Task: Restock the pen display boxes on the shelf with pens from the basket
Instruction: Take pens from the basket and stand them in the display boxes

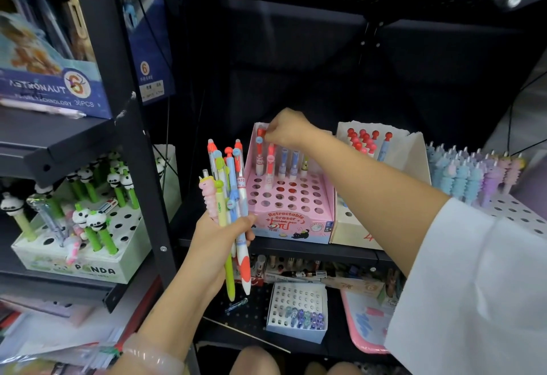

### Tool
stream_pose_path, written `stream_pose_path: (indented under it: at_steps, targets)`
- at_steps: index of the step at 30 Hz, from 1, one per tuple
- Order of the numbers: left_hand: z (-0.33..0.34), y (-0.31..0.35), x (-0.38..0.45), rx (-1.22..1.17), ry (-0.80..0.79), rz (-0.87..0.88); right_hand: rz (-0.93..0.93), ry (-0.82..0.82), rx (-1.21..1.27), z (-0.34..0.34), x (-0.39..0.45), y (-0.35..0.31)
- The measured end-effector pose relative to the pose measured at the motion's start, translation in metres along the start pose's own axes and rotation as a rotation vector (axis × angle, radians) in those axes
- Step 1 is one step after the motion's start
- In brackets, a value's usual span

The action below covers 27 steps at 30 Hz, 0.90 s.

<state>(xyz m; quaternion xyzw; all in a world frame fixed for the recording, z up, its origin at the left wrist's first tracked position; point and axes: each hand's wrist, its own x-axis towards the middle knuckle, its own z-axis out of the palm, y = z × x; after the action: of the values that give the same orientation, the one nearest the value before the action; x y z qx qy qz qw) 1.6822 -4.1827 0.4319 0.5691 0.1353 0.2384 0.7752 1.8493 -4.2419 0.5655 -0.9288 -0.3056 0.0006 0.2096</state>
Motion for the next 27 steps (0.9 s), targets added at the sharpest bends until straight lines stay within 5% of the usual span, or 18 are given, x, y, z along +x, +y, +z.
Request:
stream_pose_path:
  at_steps: [4,9,12,16,19,23,27]
  targets:
    - [-0.003,0.002,0.001,0.025,-0.020,0.014,-0.230,0.325,-0.027,0.001,-0.017,-0.007]
    - [0.000,0.003,0.003,-0.003,-0.031,0.033,-0.265,0.024,0.371,0.012,-0.047,-0.016]
    - [0.003,0.003,0.002,-0.013,-0.036,0.025,-0.216,-0.020,0.535,0.012,-0.050,-0.015]
    - [0.000,0.005,0.000,-0.044,-0.020,0.019,-0.192,0.321,0.730,-0.014,-0.031,-0.013]
    - [-0.003,0.005,-0.001,-0.059,-0.001,0.020,-0.217,0.439,0.628,-0.022,-0.022,-0.006]
    - [-0.003,0.006,-0.001,-0.051,0.006,0.013,-0.253,0.336,0.346,0.002,-0.020,0.009]
    - [-0.004,0.004,-0.001,-0.028,-0.003,0.012,-0.220,0.344,0.401,0.008,-0.018,0.015]
